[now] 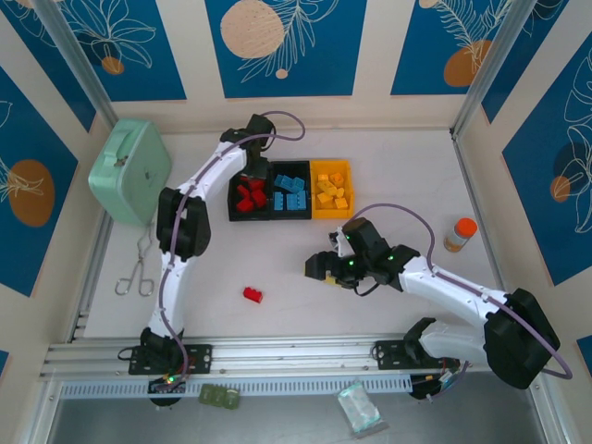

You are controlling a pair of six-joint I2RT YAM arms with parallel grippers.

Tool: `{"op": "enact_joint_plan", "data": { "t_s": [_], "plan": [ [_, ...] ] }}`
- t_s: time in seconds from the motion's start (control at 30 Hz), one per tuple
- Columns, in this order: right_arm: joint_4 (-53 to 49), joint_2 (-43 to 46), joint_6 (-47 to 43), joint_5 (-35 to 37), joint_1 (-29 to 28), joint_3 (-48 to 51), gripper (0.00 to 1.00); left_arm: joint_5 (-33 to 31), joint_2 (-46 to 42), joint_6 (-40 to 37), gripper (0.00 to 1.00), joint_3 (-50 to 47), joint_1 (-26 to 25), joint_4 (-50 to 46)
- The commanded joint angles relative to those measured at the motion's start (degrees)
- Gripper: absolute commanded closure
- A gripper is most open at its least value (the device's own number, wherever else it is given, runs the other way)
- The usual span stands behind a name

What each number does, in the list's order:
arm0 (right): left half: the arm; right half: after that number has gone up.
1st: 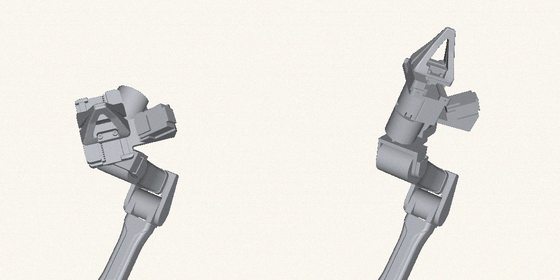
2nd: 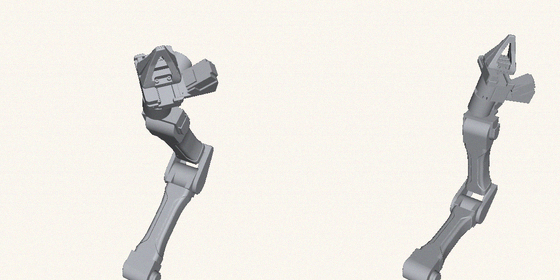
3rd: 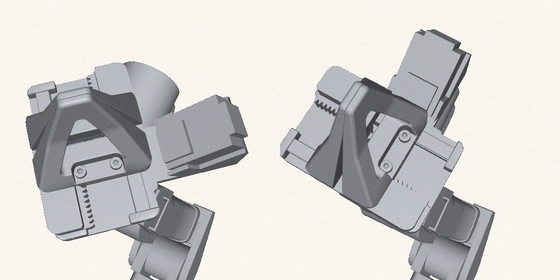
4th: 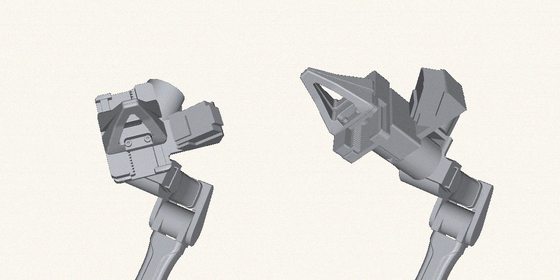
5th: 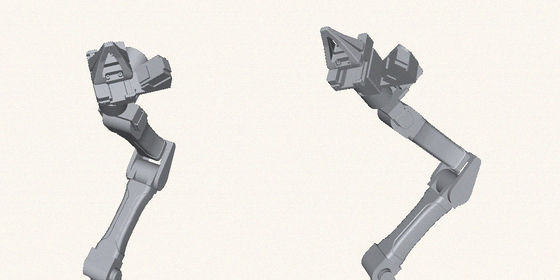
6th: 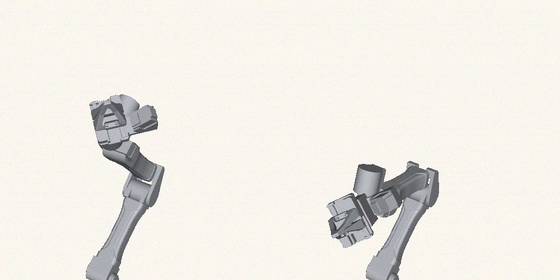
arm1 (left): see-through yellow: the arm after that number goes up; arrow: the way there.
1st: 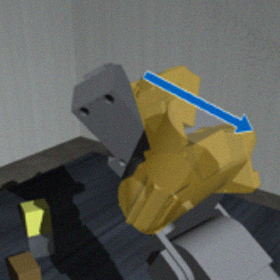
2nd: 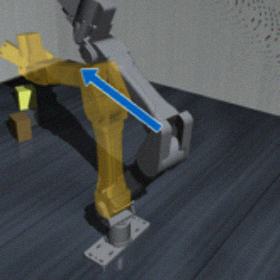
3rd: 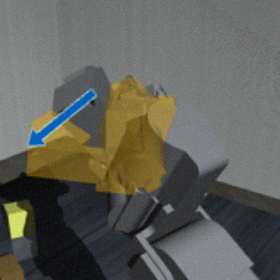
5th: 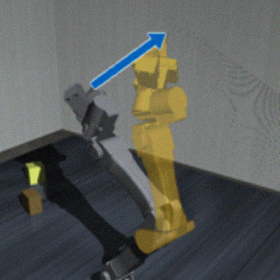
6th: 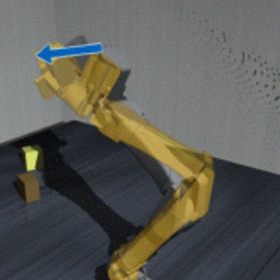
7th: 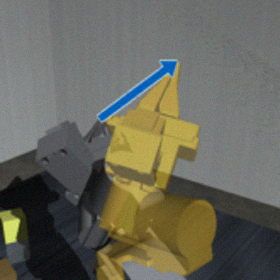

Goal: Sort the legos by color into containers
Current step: Place the lego in the container.

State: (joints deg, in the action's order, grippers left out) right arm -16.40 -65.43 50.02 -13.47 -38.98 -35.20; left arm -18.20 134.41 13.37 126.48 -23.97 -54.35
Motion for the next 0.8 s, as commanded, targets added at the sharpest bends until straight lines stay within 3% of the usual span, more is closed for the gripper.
{"op": "enact_joint_plan", "data": {
  "t_s": [0.0,0.23,0.47,0.77],
  "plan": [
    [-1.7,1.2,0.4,0.0,0.3,0.8,0.22,-2.4,1.1,-0.9,0.5,3.2,0.8,-3.0],
    [-2.2,1.3,-0.1,-0.2,0.4,0.4,0.22,-2.1,0.9,-0.9,0.39,3.2,0.7,-3.1],
    [-2.5,1.9,-0.2,-0.1,0.4,-0.1,0.22,-0.9,-2.7,-0.6,0.37,1.9,-0.3,-4.3],
    [-4.3,2.9,-2.1,0.6,0.5,-1.6,0.22,6.2,-19.1,0.2,0.37,-15.5,-2.4,0.6]
  ]
}}
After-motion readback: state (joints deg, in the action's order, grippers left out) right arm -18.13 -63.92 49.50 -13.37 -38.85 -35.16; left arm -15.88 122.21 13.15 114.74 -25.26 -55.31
